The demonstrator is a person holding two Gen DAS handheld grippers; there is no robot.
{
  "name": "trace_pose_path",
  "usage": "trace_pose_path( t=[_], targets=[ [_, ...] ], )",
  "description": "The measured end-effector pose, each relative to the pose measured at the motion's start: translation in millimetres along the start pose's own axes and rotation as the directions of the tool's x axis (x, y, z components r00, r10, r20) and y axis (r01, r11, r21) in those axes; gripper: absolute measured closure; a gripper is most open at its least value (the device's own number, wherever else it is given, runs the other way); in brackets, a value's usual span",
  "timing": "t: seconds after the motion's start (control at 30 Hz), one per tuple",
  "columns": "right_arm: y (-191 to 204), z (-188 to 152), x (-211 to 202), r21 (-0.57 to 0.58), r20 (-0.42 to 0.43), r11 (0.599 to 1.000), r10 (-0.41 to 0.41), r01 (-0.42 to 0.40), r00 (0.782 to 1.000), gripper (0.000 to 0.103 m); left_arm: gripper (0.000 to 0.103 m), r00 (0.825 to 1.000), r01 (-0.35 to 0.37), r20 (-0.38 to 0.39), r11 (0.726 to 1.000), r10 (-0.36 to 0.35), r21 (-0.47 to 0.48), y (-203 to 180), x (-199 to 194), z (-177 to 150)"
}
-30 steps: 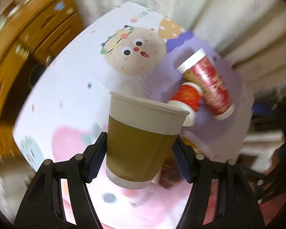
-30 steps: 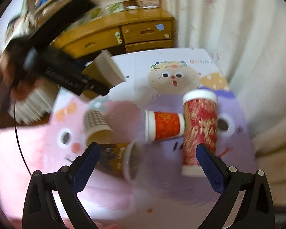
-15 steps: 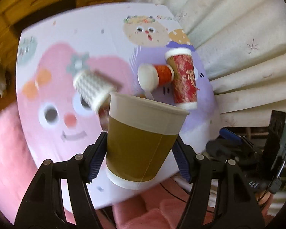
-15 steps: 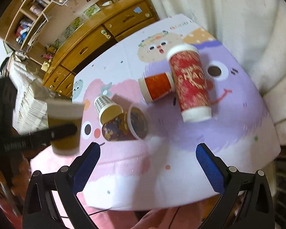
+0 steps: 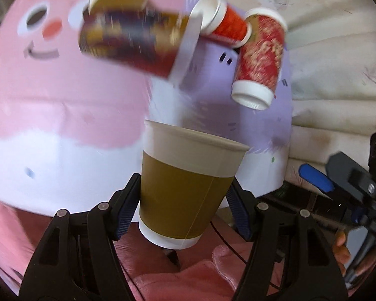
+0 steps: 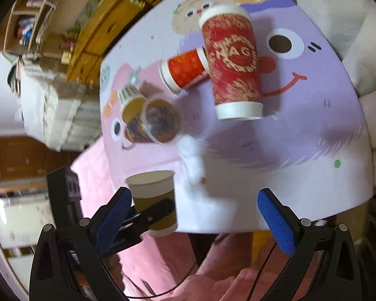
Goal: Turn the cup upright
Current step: 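Lift the brown cup with the left gripper and rotate it rim up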
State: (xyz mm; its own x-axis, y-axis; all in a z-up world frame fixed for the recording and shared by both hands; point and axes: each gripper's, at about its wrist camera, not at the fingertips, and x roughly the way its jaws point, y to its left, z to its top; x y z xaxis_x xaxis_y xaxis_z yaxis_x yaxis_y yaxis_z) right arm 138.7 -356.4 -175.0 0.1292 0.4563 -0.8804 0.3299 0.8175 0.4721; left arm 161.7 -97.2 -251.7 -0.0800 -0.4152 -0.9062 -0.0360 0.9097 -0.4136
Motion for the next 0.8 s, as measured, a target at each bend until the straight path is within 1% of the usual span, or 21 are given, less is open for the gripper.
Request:
trace_pose_path(
  t=[0.07, 0.17, 0.3, 0.43, 0.6, 0.67, 0.73, 0.8],
  targets=[
    [-10.0, 5.4, 4.2, -0.026, -0.037, 1.0, -0.006, 0.005, 0.999, 0.001, 0.039, 1.0, -0.007, 0.015, 1.0, 0.007, -0.029, -3.5, 15.1, -7.6],
    [-25.3, 13.7, 11.8, -0.048, -0.079, 0.999, -0.005, 0.002, 0.997, 0.001, 0.039, 0.998, -0.042, 0.037, 0.998, 0.044, -0.039, -10.7, 32.5, -17.1],
    [-41.7, 22.6, 25.6, -0.074, -0.14, 0.997, -0.004, -0.007, 0.99, 0.001, 0.039, 0.997, -0.067, 0.035, 0.996, 0.07, -0.063, -16.1, 53.6, -21.9],
    [-52.6, 30.3, 37.4, -0.084, -0.193, 0.996, -0.006, -0.011, 0.981, 0.001, 0.039, 0.996, -0.067, 0.05, 0.992, 0.073, -0.106, -16.5, 62.9, -25.3],
    [-57.2, 35.4, 46.8, -0.098, -0.229, 0.995, -0.001, -0.022, 0.973, 0.001, 0.037, 0.996, -0.068, 0.053, 0.992, 0.074, -0.105, -21.3, 69.7, -21.1],
    [-54.2, 34.2, 51.2, -0.105, -0.233, 0.994, -0.003, -0.022, 0.972, 0.001, 0.035, 0.996, -0.068, 0.048, 0.992, 0.074, -0.102, -18.7, 67.4, -18.8],
    [-52.9, 33.5, 53.8, -0.106, -0.244, 0.994, -0.004, -0.022, 0.97, 0.001, 0.025, 0.996, -0.073, 0.042, 0.993, 0.077, -0.092, -18.8, 65.5, -15.5],
    [-47.9, 32.0, 60.2, -0.099, -0.255, 0.995, -0.004, -0.022, 0.967, 0.001, 0.023, 0.996, -0.081, 0.042, 0.994, 0.084, -0.073, -22.4, 65.8, -15.5]
  ],
)
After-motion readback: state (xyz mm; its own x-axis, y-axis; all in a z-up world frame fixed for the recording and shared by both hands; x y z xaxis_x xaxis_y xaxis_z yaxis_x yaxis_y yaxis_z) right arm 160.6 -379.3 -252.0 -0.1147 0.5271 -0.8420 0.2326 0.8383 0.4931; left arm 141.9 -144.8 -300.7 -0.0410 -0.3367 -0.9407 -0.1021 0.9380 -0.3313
